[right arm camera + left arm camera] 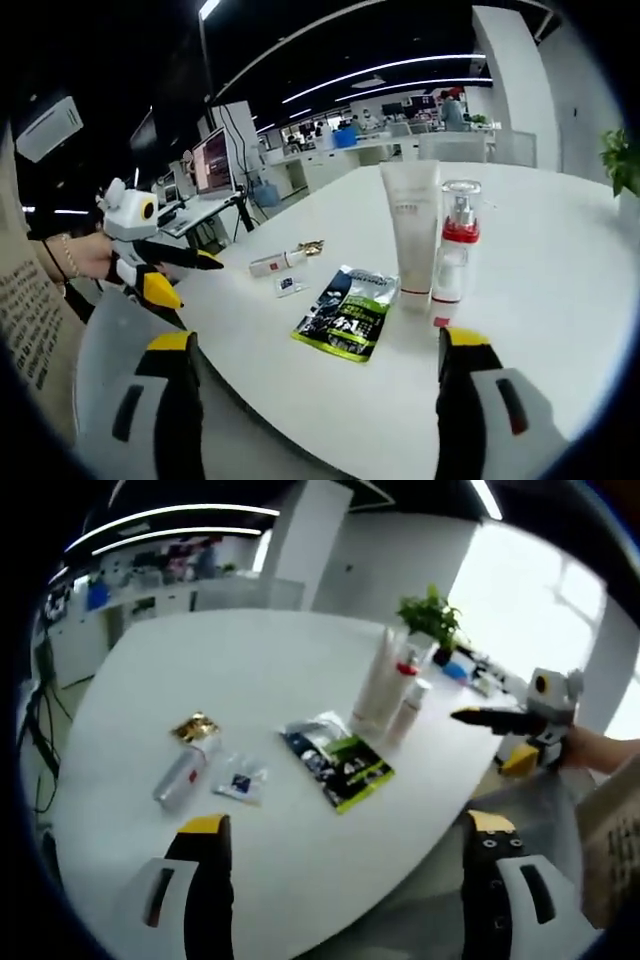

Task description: Arrange the skincare products in the storage area until every visible bottle or jar stands upright without overlapping.

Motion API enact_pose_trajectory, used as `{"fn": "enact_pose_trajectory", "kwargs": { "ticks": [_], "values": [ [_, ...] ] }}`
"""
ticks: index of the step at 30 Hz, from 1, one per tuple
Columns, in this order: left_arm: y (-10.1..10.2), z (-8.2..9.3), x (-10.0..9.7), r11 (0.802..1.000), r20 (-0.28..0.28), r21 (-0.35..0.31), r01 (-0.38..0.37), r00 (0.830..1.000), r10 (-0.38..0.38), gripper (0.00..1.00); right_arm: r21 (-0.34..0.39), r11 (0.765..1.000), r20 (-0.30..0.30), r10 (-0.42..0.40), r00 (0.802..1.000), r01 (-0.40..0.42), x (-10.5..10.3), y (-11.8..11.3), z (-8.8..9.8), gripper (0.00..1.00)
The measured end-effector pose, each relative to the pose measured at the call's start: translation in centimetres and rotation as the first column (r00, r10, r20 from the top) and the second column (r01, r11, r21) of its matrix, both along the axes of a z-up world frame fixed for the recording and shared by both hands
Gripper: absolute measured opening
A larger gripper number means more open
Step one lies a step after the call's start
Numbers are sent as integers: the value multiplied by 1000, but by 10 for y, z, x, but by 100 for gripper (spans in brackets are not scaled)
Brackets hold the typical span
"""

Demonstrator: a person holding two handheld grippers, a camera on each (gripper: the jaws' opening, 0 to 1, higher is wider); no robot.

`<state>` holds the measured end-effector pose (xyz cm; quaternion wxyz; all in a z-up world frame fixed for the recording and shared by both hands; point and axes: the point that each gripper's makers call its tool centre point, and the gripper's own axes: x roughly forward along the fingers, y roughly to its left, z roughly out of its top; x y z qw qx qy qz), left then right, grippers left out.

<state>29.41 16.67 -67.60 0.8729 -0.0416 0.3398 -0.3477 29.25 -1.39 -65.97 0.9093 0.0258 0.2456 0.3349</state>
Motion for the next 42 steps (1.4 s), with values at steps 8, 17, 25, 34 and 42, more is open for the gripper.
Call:
{"fn": "enact_pose_trajectory", "kwargs": {
  "ticks": [8, 17, 25, 34, 42],
  "values": [
    [7, -4, -3, 1000, -11, 17, -10, 1000, 10, 93, 17, 999, 14, -32, 999, 32, 3, -6, 3, 99],
    [14, -7, 16, 998, -17, 56, -14, 1000, 15, 93, 11, 998, 13, -55, 998, 54, 4, -10, -1, 99],
    [29, -11, 41, 991, -28, 129, -22, 999, 26, 93, 3, 997, 22, -72, 997, 72, 6, -14, -2, 96],
    [56, -30, 72, 968, -59, 249, 7, 998, 8, 90, -22, 997, 32, -75, 997, 75, 7, -15, -3, 97],
    [75, -44, 96, 950, -93, 309, 38, 996, -10, 82, -31, 996, 28, -88, 996, 88, 9, -18, -5, 97]
  ]
}}
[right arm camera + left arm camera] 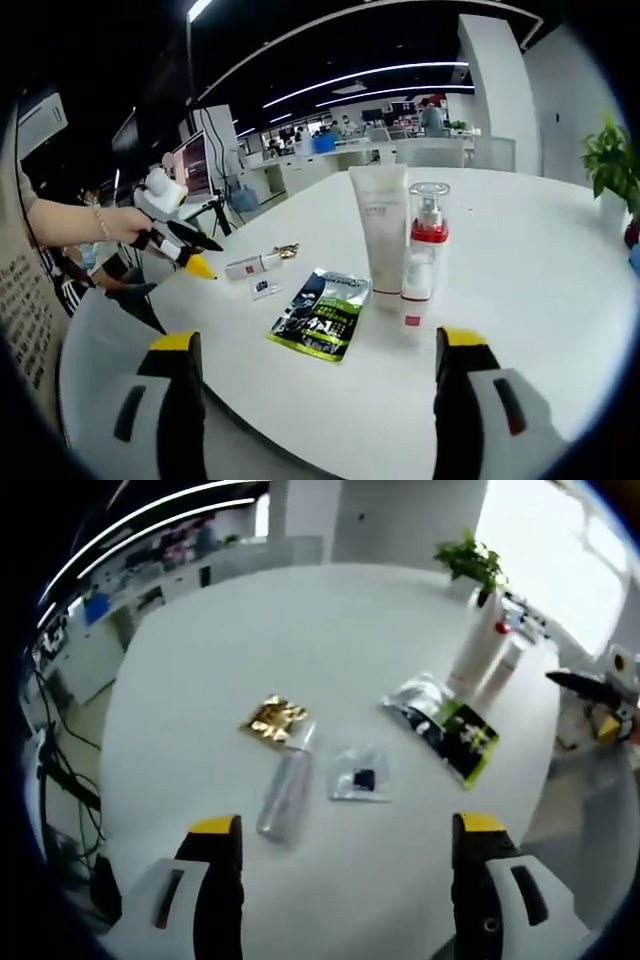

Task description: Arrange the skincare products in the storage area until every visible bottle or jar stands upright without overlapping.

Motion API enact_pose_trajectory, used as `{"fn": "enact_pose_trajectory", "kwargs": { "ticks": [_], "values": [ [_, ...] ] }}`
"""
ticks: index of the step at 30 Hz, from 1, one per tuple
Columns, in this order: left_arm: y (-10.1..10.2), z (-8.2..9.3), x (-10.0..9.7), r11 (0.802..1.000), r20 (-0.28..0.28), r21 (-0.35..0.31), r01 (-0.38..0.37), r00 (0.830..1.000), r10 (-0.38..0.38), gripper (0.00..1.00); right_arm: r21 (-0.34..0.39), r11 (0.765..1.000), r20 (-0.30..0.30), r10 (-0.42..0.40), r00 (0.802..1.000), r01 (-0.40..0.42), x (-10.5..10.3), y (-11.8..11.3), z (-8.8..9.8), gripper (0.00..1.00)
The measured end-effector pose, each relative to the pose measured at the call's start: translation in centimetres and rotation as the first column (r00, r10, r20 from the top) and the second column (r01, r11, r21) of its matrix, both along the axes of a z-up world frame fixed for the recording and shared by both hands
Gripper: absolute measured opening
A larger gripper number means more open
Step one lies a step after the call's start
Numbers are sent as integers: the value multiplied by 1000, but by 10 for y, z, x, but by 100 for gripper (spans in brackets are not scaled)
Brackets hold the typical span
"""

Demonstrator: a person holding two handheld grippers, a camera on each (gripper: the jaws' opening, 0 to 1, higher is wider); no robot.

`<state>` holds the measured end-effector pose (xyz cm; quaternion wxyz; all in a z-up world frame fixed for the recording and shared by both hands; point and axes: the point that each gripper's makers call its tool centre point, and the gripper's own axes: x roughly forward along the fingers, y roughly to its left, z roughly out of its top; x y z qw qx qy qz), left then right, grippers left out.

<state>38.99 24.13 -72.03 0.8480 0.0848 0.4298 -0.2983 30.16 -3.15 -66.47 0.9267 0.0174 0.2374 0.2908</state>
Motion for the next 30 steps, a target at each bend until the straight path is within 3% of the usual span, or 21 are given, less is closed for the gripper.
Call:
{"fn": "enact_pose_trajectory", "kwargs": {
  "ticks": [9, 13, 18, 30],
  "values": [
    [4, -19, 10, 996, -57, 70, 55, 997, -51, 77, 1, 1000, -2, -26, 1000, 26, 2, -5, -1, 97],
    [7, -26, 12, 991, -101, 109, 79, 993, -68, 66, 4, 999, 0, -37, 999, 37, 3, -6, 0, 97],
    [9, -33, 30, 987, -123, 133, 96, 989, -79, 64, 2, 999, -3, -46, 999, 46, 5, -8, 0, 97],
    [13, -59, 48, 956, -212, 221, 194, 966, -147, 45, -11, 999, -19, -49, 999, 49, 5, -9, -5, 97]
  ]
}}
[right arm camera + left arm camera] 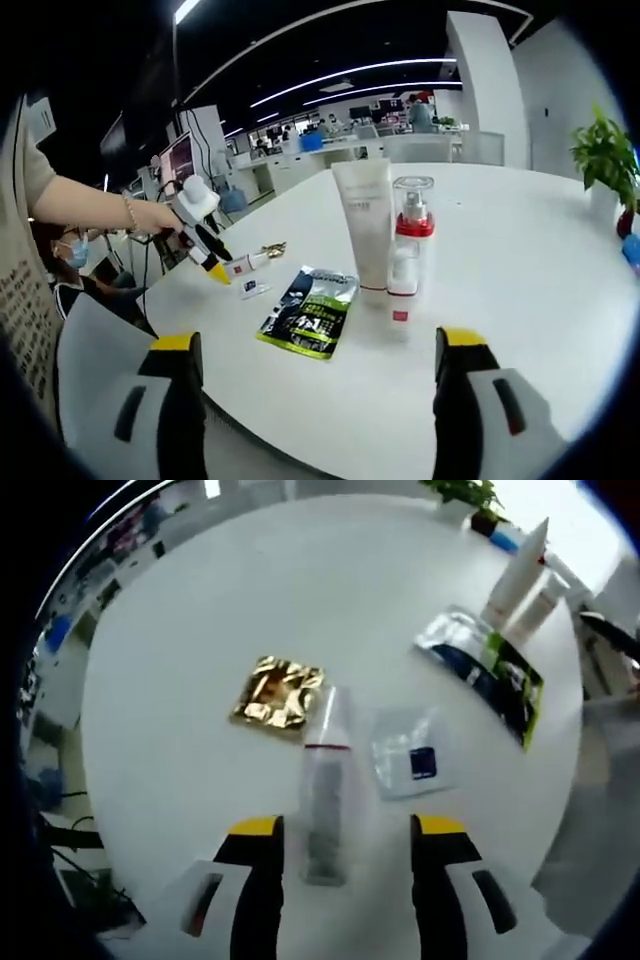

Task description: Arrange the skincare products in the storage area until every visible bottle or jar stands upright without overlapping.

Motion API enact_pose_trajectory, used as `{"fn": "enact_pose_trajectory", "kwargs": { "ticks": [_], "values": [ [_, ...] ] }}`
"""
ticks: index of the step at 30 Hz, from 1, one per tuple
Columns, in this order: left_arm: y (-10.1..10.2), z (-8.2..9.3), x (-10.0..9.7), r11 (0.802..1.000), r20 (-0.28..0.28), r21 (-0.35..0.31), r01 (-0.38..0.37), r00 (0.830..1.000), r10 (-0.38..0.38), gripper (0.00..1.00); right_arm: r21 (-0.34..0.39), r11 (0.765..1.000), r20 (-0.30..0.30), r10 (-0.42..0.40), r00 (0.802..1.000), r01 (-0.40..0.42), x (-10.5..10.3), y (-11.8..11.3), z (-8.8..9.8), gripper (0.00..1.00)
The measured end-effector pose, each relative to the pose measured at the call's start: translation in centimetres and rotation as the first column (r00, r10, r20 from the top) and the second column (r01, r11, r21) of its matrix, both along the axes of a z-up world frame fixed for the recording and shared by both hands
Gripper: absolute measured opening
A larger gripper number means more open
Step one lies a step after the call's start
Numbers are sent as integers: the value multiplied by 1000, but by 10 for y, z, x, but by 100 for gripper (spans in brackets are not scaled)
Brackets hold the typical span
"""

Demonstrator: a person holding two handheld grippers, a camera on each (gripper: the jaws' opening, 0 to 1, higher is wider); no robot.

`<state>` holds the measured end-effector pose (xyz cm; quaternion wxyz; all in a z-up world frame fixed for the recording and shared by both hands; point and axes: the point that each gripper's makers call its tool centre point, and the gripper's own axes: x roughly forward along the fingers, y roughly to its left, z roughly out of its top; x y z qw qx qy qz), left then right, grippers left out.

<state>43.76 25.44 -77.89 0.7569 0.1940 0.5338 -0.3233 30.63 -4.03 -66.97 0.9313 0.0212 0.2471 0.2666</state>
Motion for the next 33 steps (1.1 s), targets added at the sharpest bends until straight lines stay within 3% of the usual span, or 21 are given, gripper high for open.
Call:
{"fn": "enact_pose_trajectory", "kwargs": {
  "ticks": [12, 20, 27, 30, 33],
  "values": [
    [7, -11, 15, 997, -35, 65, 34, 999, -32, 18, -9, 1000, -8, -8, 1000, 8, 0, -4, -4, 97],
    [7, -12, 13, 994, -47, 98, 55, 998, -51, 17, -12, 1000, -10, -8, 1000, 7, 0, -4, -5, 97],
    [9, -11, 16, 997, -27, 60, -52, 998, 54, 16, -13, 1000, -7, -8, 1000, 8, 0, -4, -4, 97],
    [12, -9, 13, 995, -17, 57, -79, 997, 80, 16, -11, 1000, -10, -4, 1000, 4, 0, -3, -5, 97],
    [9, -5, 5, 994, -28, 14, -112, 993, 112, 16, -14, 1000, -9, 10, 1000, -10, -1, -1, -5, 97]
  ]
}}
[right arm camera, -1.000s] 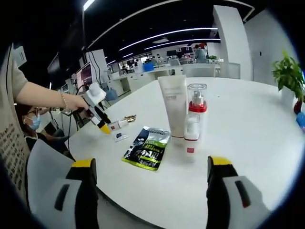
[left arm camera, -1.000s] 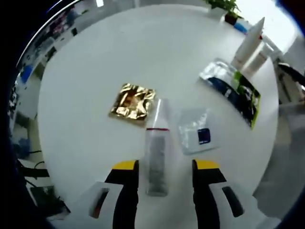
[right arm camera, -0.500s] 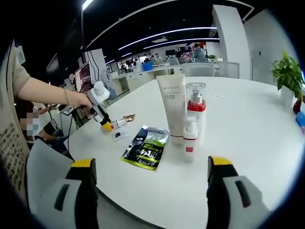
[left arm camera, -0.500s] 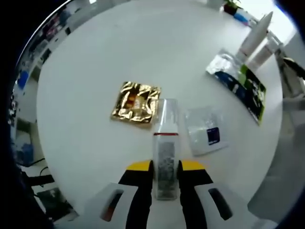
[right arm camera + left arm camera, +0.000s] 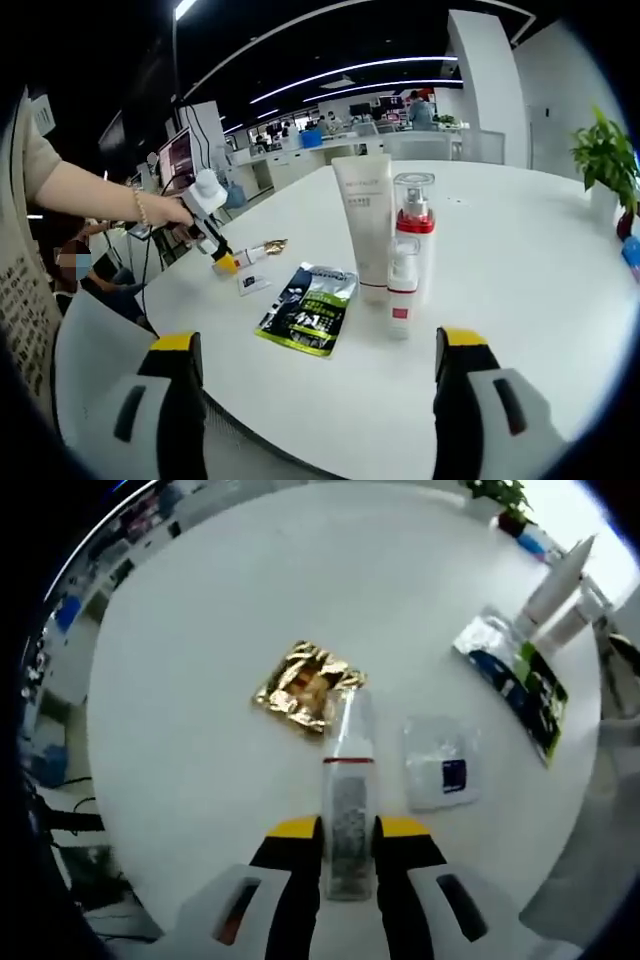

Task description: Arrange the skincare products in the storage area until every visible bottle or jar stands upright without overlapping.

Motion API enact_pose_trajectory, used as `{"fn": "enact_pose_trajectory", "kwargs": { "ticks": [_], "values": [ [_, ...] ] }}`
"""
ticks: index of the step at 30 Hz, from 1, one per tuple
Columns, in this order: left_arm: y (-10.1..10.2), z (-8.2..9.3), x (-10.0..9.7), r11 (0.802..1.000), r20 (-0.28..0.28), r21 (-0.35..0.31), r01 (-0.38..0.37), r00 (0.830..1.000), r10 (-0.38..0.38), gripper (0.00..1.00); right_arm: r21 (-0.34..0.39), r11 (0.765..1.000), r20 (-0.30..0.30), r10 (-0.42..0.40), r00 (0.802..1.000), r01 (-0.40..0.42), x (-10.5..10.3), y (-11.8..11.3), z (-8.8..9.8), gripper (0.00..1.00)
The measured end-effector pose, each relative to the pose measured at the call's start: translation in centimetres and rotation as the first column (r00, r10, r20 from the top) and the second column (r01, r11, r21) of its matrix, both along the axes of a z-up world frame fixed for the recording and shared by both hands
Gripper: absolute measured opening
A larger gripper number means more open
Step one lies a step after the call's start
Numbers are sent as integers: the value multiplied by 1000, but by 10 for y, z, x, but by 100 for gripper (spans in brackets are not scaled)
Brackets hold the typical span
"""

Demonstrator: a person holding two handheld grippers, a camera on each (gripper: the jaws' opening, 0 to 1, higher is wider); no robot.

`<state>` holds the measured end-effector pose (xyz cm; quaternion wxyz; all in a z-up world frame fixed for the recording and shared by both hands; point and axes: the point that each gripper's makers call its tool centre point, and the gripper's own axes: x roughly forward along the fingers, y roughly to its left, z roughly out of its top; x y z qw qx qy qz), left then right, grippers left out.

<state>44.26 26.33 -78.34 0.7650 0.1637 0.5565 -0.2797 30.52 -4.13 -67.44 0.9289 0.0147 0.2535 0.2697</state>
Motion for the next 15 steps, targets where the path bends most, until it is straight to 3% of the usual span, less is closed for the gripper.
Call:
{"fn": "enact_pose_trajectory", "kwargs": {
  "ticks": [4, 8, 9, 12, 15],
  "values": [
    [0, 8, -13, 1000, 10, -22, -18, 1000, 18, 16, -4, 1000, 0, 19, 1000, -19, -1, 4, 0, 97],
    [-8, 18, -21, 994, 30, -102, -43, 998, 46, 16, 8, 999, -2, 43, 999, -43, -3, 8, 1, 96],
    [-14, 25, -21, 990, 66, -139, -19, 997, 28, 16, 11, 999, -3, 48, 999, -48, -4, 9, 1, 96],
    [-24, 43, -33, 979, 90, -202, -10, 996, 29, 16, 23, 998, -8, 62, 998, -62, -5, 13, 2, 96],
    [-28, 59, -41, 967, 118, -250, -46, 990, 78, 16, 32, 997, -11, 77, 997, -76, -7, 16, 2, 95]
  ]
}}
